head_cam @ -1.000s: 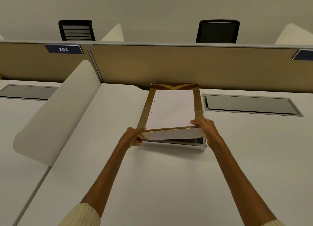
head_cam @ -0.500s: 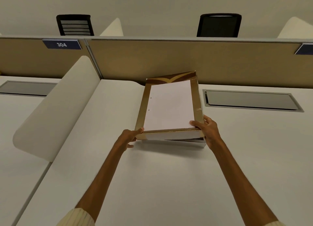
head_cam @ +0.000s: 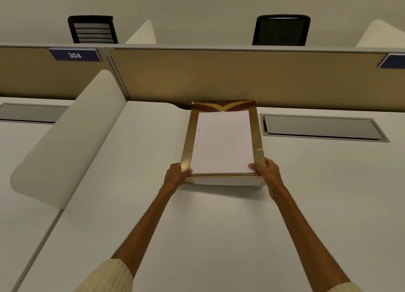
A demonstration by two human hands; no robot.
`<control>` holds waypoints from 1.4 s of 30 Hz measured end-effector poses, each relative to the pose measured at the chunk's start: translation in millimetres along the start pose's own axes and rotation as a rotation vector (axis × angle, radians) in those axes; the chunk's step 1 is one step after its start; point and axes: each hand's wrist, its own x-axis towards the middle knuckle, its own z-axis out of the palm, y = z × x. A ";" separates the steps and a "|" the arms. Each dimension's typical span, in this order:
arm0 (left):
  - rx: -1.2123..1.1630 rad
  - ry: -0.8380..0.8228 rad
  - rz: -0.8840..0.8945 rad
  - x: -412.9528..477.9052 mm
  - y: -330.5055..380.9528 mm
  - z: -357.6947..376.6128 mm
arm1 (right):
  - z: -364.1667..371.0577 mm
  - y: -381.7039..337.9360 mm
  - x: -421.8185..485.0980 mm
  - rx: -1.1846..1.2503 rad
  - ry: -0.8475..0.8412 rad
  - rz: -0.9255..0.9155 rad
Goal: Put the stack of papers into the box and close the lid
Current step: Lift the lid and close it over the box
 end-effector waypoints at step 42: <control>0.067 0.243 0.124 157.9 99.8 33.4 | 47.4 -34.0 203.9 -0.124 0.313 -0.108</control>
